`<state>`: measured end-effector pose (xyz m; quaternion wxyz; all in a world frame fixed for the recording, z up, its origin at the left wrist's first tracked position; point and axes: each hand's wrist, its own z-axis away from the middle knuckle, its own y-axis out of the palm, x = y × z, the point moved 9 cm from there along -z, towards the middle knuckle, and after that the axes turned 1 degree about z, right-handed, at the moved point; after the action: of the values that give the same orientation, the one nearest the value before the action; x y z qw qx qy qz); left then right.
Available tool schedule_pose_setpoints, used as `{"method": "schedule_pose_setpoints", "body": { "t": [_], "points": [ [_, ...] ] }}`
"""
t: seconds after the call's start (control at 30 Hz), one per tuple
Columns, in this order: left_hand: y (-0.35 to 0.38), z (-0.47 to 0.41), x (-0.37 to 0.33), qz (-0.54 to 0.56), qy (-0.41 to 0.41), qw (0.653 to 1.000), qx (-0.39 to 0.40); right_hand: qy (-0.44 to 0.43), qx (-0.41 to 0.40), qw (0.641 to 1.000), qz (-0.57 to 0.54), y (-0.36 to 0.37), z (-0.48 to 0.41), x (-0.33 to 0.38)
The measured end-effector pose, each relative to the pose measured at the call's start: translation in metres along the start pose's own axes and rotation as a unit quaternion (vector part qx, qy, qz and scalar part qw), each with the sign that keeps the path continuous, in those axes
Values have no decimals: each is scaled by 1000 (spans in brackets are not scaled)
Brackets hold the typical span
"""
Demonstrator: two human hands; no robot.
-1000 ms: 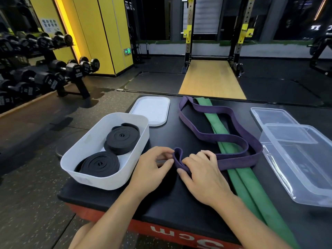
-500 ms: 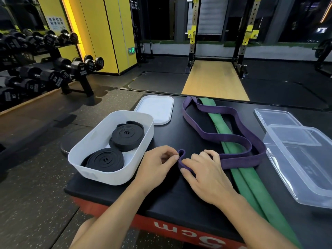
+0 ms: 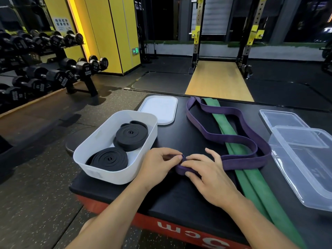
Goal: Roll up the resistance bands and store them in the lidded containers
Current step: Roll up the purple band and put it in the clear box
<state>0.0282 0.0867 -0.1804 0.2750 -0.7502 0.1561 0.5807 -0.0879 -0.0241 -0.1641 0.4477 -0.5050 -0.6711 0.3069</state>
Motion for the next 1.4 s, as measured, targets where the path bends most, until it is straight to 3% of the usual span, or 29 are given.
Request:
{"method": "schedule_pose_setpoints", "body": {
  "t": [0.93, 1.17, 1.4],
  "points": [
    [0, -3, 4, -45, -31, 998, -15, 16, -19, 1000, -9, -6, -5, 6],
    [5, -3, -8, -73, -2, 997, -5, 59, -23, 998, -14, -3, -8, 0],
    [11, -1, -11, -85, 7, 996, 28, 107, -58, 991, 53, -4, -6, -5]
  ]
}}
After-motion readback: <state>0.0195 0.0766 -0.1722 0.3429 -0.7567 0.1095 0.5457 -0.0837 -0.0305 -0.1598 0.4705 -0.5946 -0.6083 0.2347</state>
